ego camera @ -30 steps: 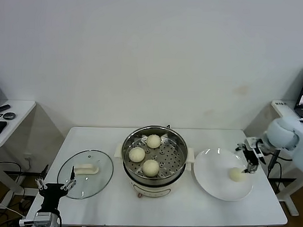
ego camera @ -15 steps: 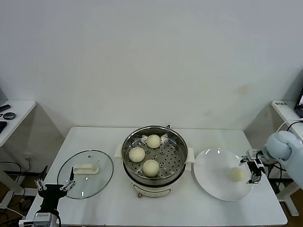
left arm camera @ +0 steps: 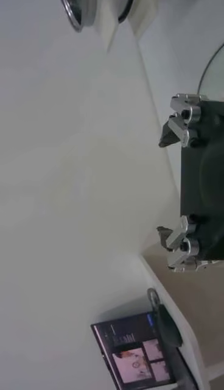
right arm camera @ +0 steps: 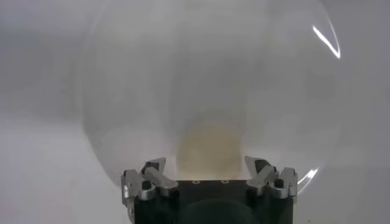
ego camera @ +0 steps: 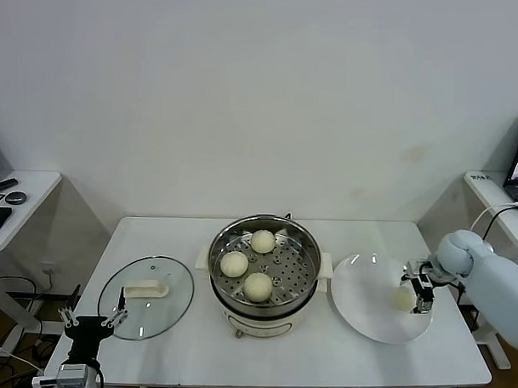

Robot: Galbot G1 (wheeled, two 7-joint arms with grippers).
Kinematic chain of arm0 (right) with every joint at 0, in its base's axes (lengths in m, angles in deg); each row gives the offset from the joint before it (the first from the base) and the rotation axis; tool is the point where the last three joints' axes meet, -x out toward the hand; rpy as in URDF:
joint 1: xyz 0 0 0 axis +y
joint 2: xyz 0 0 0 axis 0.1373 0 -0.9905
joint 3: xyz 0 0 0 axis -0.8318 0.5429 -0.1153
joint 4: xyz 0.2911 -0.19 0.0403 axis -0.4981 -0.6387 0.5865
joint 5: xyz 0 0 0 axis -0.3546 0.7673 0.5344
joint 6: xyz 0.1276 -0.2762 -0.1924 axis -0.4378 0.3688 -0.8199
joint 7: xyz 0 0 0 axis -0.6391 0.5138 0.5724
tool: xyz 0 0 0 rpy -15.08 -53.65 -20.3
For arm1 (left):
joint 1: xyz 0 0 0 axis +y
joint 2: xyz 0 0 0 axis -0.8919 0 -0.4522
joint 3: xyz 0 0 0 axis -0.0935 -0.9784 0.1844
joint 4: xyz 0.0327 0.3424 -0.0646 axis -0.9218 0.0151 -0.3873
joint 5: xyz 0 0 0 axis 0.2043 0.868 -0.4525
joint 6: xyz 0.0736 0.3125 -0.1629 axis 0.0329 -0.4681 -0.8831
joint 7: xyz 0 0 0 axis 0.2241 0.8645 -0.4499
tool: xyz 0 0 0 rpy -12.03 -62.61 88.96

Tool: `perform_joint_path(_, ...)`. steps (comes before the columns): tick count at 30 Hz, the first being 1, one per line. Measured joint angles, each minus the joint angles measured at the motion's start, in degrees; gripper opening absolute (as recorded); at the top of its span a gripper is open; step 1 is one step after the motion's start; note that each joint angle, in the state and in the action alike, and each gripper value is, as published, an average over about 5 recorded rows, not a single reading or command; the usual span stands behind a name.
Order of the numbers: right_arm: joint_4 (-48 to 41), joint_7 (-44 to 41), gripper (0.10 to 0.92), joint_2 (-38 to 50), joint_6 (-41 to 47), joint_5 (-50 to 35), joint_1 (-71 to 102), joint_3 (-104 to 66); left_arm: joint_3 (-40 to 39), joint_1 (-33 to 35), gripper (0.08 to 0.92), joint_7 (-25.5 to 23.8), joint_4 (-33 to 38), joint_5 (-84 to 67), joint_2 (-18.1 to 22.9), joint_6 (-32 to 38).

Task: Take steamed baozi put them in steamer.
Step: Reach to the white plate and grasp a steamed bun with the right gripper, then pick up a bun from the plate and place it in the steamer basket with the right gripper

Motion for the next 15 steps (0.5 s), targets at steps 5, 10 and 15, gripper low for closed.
perform_joint_path(5,-0.8,0.0,0.671,-0.7,0.5,0.9,0.0,-0.3,0.0,0.0,0.823,0.0,0.0,0.0,0.0,0.0)
perform_joint_path(10,-0.9,-0.2,0.551,-0.9,1.2,1.2,-0.2,-0.2,0.1,0.0,0.823,0.1,0.0,-0.1,-0.1,0.1)
perform_joint_path(15,0.0,-0.5,0.439,-0.2,2.2,0.4,-1.1,0.5,0.2,-0.1,0.823,0.1,0.1,-0.2,-0.1,0.1)
